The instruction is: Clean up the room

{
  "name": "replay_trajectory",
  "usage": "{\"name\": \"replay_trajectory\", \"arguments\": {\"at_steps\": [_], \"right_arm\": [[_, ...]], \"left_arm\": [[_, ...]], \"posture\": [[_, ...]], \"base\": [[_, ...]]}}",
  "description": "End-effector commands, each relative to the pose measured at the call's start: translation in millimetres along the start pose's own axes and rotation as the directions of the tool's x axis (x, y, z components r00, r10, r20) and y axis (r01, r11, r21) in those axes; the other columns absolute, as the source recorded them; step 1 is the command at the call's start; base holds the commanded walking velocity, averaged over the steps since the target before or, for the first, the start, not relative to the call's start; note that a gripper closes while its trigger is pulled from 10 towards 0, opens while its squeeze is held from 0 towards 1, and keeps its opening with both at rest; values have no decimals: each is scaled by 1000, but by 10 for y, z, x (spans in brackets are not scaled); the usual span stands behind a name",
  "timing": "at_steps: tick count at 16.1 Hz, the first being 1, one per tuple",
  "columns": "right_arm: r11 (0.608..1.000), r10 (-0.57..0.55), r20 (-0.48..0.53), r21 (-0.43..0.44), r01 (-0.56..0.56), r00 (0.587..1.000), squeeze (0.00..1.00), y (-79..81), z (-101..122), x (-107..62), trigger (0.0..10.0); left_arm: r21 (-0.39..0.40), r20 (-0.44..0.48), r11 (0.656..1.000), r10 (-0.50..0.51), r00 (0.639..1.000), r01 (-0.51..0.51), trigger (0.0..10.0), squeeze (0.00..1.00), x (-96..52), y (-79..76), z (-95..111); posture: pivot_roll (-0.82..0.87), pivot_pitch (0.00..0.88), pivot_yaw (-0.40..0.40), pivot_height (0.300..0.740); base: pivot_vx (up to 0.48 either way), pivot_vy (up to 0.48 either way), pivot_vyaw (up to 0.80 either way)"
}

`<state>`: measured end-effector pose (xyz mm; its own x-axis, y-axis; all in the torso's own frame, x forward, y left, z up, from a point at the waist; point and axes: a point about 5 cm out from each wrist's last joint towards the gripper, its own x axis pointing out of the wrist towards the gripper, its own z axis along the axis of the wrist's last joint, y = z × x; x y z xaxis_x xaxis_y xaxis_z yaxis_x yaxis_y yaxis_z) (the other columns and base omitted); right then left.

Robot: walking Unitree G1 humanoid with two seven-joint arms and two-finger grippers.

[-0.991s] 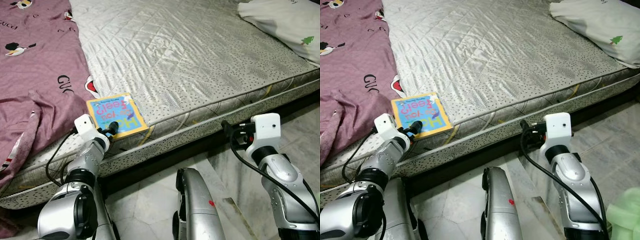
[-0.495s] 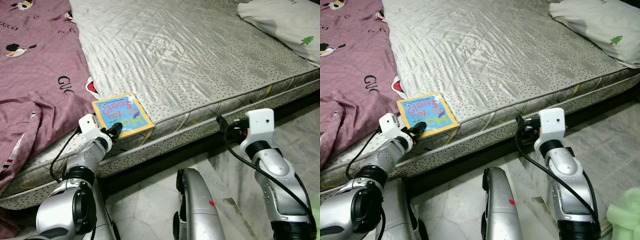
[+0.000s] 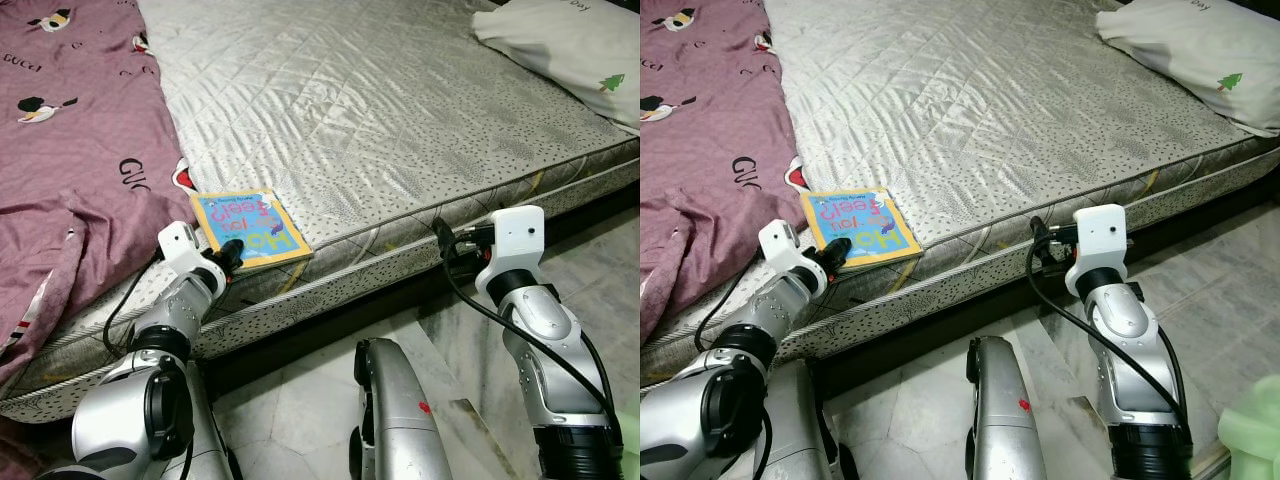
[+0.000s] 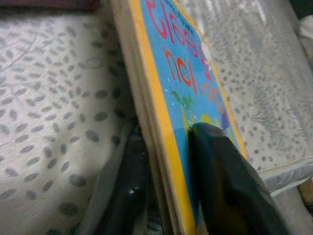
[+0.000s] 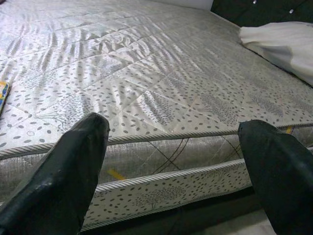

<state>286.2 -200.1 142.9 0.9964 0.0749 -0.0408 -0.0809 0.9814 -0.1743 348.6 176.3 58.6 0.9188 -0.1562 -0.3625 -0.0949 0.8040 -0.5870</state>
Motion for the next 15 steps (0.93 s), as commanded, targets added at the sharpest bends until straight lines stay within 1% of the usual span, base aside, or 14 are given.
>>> {"name": "replay_trajectory", "arguments": {"at_steps": [1, 5, 6, 8, 10, 11, 12, 13, 14, 15], "right_arm": [[1000, -5, 2, -4, 5, 1000, 0, -8, 1, 22, 10000], [1000, 1, 26, 5, -1, 1000, 0, 48, 20, 97, 10000], [1000, 13, 37, 14, -14, 999, 0, 100, 34, 129, 10000], [996, 54, 56, 65, -58, 997, 0, 264, 48, 216, 10000], [990, 72, 62, 116, -79, 995, 0, 354, 50, 255, 10000], [984, 83, 66, 152, -93, 994, 0, 425, 50, 296, 10000], [983, 82, 63, 161, -91, 995, 0, 460, 45, 339, 10000], [981, 54, 47, 183, -61, 997, 0, 472, 32, 403, 10000], [973, 36, 41, 228, -45, 998, 0, 475, 36, 461, 10000], [960, 21, 16, 279, -24, 1000, 0, 492, 24, 527, 10000]], "left_arm": [[12, 3, 1000, 19, 1000, -19, 0, 0, -1, 27, 38], [3, 76, 1000, 26, 997, -26, 0, 0, -4, 40, 172], [22, 124, 999, 40, 991, -43, 0, 0, -10, 48, 254], [95, 213, 994, 41, 976, -63, 0, 0, -27, 36, 471], [155, 282, 985, 32, 959, -79, 0, 0, -48, 13, 638], [208, 343, 973, 20, 939, -97, 0, 0, -70, -23, 797], [242, 374, 964, 12, 928, -109, 0, 0, -81, -53, 898], [302, 424, 945, -12, 906, -129, 0, 0, -106, -118, 1055], [331, 453, 934, -32, 891, -135, 0, 0, -124, -162, 1153], [366, 493, 919, -58, 868, -146, 0, 0, -159, -219, 1250]], "posture": [[-288, 0, -31, 501], [-267, 0, -27, 501], [-257, 0, -27, 501], [-224, 0, -21, 501], [-200, 0, -10, 501], [-186, 0, -4, 501], [-174, 0, 0, 501], [-165, 0, 4, 501], [-151, 0, 13, 501], [-142, 0, 19, 501]], "base": [[0, 0, 0], [0, 0, 0], [0, 0, 0], [0, 0, 0], [0, 0, 0], [0, 0, 0], [0, 0, 0], [0, 0, 0], [0, 0, 0], [0, 0, 0]]}}
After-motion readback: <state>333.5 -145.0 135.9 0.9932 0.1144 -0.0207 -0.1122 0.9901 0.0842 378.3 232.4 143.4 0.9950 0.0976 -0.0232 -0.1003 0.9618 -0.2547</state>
